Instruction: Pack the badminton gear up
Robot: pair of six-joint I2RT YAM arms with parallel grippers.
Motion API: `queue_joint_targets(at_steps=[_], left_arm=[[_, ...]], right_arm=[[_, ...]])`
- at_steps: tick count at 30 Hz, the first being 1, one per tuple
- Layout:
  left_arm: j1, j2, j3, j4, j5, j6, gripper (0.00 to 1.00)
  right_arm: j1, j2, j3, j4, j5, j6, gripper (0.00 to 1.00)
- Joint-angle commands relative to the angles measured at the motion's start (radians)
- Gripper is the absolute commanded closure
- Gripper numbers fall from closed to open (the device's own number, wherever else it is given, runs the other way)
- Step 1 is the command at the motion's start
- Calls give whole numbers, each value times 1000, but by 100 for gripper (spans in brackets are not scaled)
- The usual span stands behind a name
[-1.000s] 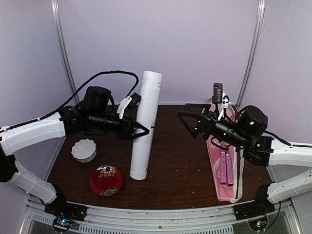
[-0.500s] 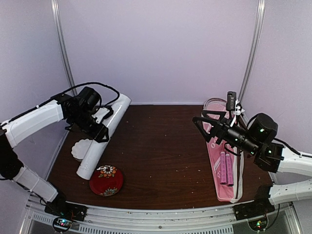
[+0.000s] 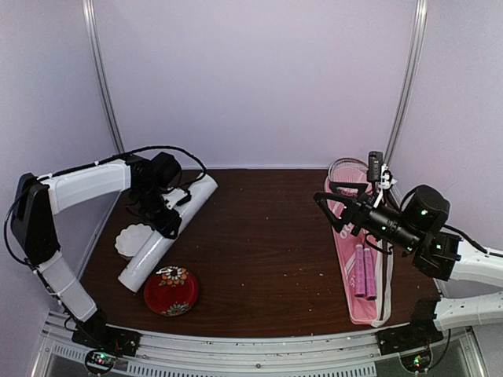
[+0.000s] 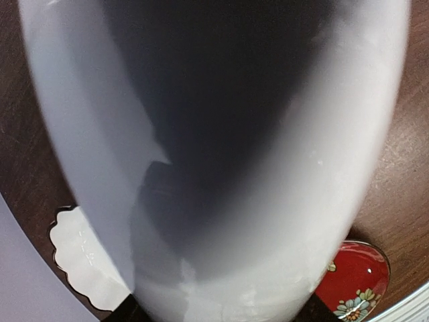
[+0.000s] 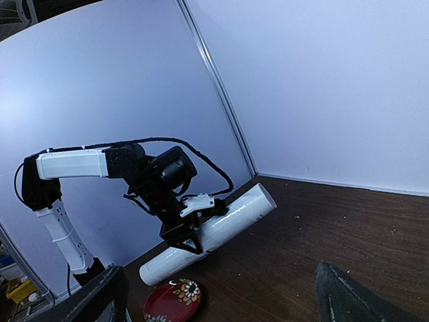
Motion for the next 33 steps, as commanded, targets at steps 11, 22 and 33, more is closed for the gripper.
queue_joint_targets(at_steps=[11,22,33], left_arm=[[32,138,38,47,-90,10,57],[43,169,48,81,-98,6,31],[41,55,87,83,-63,11,14]], right_arm=[[-27,-25,4,-69,24,-2,0],[-123,22,125,-401,83,60,0],[-421,92,180,-697,55,186,5]])
